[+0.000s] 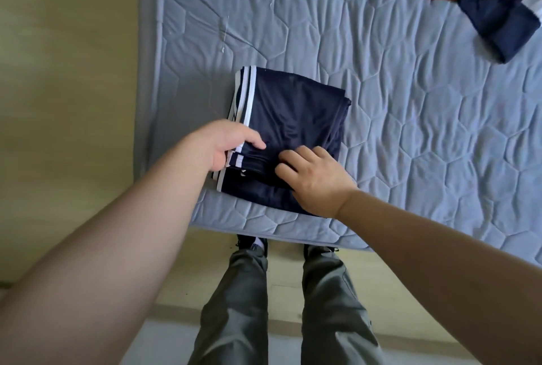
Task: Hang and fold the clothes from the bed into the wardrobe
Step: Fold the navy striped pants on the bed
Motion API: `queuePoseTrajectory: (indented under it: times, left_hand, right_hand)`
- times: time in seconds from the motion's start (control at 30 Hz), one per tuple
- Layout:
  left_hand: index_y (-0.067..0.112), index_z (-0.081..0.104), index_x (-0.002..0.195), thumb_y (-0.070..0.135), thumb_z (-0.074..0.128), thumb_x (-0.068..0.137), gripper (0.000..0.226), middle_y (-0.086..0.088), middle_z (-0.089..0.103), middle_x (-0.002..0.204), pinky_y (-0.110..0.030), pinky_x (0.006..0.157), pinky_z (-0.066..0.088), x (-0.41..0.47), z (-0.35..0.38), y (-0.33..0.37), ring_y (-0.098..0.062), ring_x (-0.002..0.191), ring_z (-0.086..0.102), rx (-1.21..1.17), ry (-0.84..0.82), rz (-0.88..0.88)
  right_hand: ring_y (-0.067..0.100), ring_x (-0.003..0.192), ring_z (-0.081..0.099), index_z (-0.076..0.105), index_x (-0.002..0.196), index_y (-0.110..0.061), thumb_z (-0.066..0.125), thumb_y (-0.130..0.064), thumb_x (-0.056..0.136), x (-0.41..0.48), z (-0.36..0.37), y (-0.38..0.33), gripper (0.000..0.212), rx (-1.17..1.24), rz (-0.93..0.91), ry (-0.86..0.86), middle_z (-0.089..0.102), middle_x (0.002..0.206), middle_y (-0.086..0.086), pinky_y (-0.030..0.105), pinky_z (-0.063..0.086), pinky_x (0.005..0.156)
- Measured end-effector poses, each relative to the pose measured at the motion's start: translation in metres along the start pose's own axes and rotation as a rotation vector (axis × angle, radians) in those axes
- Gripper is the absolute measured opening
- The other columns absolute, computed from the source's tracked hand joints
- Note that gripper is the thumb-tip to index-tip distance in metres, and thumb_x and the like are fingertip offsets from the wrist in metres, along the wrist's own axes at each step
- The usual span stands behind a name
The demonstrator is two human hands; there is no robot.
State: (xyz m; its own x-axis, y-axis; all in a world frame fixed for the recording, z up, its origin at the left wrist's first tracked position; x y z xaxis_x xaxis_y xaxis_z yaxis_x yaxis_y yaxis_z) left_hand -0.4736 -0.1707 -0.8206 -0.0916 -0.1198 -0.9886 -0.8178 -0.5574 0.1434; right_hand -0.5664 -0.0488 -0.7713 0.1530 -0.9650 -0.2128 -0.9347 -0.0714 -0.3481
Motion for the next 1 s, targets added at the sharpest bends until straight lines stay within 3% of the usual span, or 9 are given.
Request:
queuePoseTrajectory:
  times: [0.23, 0.37, 0.43, 0.5, 0.63, 0.7, 0.8, 0.93, 1.0]
  left_hand:
    - [0.002, 0.072, 0.092, 0.004, 0.071, 0.083, 0.01, -0.015, 0.075, 0.089, -0.037, 0.066, 0.063, 0.007, -0.003, -0.044, -0.027, 0.072, 0.074, -0.151, -0.056, -0.06]
    - [0.008, 0.057, 0.116, 0.01, 0.082, 0.077, 0.047, -0.016, 0.071, 0.108, -0.051, 0.078, 0.06, 0.016, -0.007, -0.069, -0.036, 0.092, 0.073, -0.088, 0.062, -0.052]
    - [0.012, 0.055, 0.119, 0.016, 0.085, 0.075, 0.054, -0.008, 0.068, 0.112, -0.047, 0.085, 0.058, 0.023, -0.008, -0.078, -0.028, 0.098, 0.069, -0.086, 0.159, -0.015]
    - [0.017, 0.062, 0.108, 0.023, 0.087, 0.074, 0.042, -0.003, 0.072, 0.107, -0.033, 0.078, 0.057, 0.026, -0.009, -0.083, -0.019, 0.09, 0.069, -0.06, 0.31, 0.089]
    - [0.012, 0.052, 0.121, 0.04, 0.084, 0.075, 0.063, -0.005, 0.06, 0.12, -0.029, 0.075, 0.041, 0.001, -0.007, -0.083, -0.026, 0.102, 0.062, 0.217, 0.717, 0.255]
    - [0.01, 0.047, 0.125, 0.043, 0.083, 0.075, 0.069, -0.011, 0.05, 0.128, -0.032, 0.077, 0.037, -0.012, -0.002, -0.083, -0.03, 0.111, 0.054, 0.283, 0.845, 0.293]
    - [0.01, 0.045, 0.133, 0.05, 0.082, 0.073, 0.081, -0.013, 0.043, 0.14, -0.039, 0.098, 0.036, -0.012, -0.006, -0.09, -0.033, 0.128, 0.039, 0.293, 0.863, 0.21]
    - [0.009, 0.043, 0.137, 0.061, 0.083, 0.064, 0.098, -0.012, 0.046, 0.142, -0.042, 0.108, 0.038, 0.005, -0.02, -0.094, -0.033, 0.131, 0.043, 0.292, 0.727, 0.094]
    - [0.01, 0.046, 0.133, 0.059, 0.088, 0.058, 0.098, -0.009, 0.056, 0.132, -0.037, 0.092, 0.051, 0.017, -0.028, -0.095, -0.026, 0.111, 0.059, 0.242, 0.623, 0.075]
  right_hand:
    - [0.033, 0.093, 0.058, 0.058, 0.128, -0.008, 0.074, -0.013, 0.068, -0.013, 0.016, -0.016, 0.063, 0.046, 0.106, 0.096, 0.061, 0.113, 0.011, 0.043, 0.049, 0.074]
    - [0.03, 0.093, 0.056, 0.054, 0.134, -0.011, 0.072, -0.017, 0.073, -0.018, 0.042, -0.025, 0.065, -0.024, 0.1, -0.013, 0.059, 0.114, 0.008, 0.04, 0.048, 0.077]
    - [0.029, 0.098, 0.055, 0.051, 0.138, -0.012, 0.068, -0.018, 0.077, -0.018, 0.056, -0.027, 0.063, -0.032, 0.098, -0.093, 0.056, 0.118, 0.008, 0.039, 0.048, 0.08]
    - [0.028, 0.105, 0.051, 0.044, 0.142, -0.014, 0.063, -0.024, 0.084, -0.018, 0.069, -0.028, 0.061, -0.029, 0.112, -0.183, 0.051, 0.125, 0.007, 0.039, 0.045, 0.087]
    - [0.028, 0.11, 0.052, 0.055, 0.134, -0.016, 0.049, -0.051, 0.095, -0.018, 0.069, -0.03, 0.052, 0.052, 0.253, -0.166, 0.056, 0.123, 0.005, 0.04, 0.042, 0.092]
    - [0.028, 0.103, 0.057, 0.07, 0.115, -0.015, 0.052, -0.046, 0.098, -0.021, 0.052, -0.024, 0.039, 0.217, 0.443, 0.017, 0.063, 0.11, 0.005, 0.041, 0.044, 0.087]
    - [0.027, 0.1, 0.056, 0.068, 0.105, -0.016, 0.06, -0.035, 0.096, -0.041, 0.047, -0.007, 0.023, 0.462, 0.859, 0.178, 0.063, 0.106, 0.004, 0.043, 0.046, 0.085]
    - [0.023, 0.087, 0.061, 0.054, 0.09, -0.019, 0.057, -0.058, 0.088, -0.087, 0.085, 0.0, 0.04, 0.822, 1.49, -0.05, 0.064, 0.1, 0.004, 0.039, 0.053, 0.076]
    - [0.026, 0.082, 0.068, 0.059, 0.092, -0.012, 0.053, -0.073, 0.082, -0.101, 0.102, -0.019, 0.062, 1.083, 1.733, -0.166, 0.067, 0.091, 0.005, 0.038, 0.056, 0.075]
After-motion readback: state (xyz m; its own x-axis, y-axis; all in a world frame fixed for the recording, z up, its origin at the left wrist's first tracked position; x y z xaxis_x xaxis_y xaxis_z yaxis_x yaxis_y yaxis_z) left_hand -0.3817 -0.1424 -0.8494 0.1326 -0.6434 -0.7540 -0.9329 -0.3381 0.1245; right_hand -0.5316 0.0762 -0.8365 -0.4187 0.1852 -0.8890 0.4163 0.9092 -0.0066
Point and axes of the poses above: each hand's wrist, its own x-axis towards the middle knuckle, its own z-axis out of the palm, y = z × x, the point moved 8 cm from there along x, towards the middle knuckle
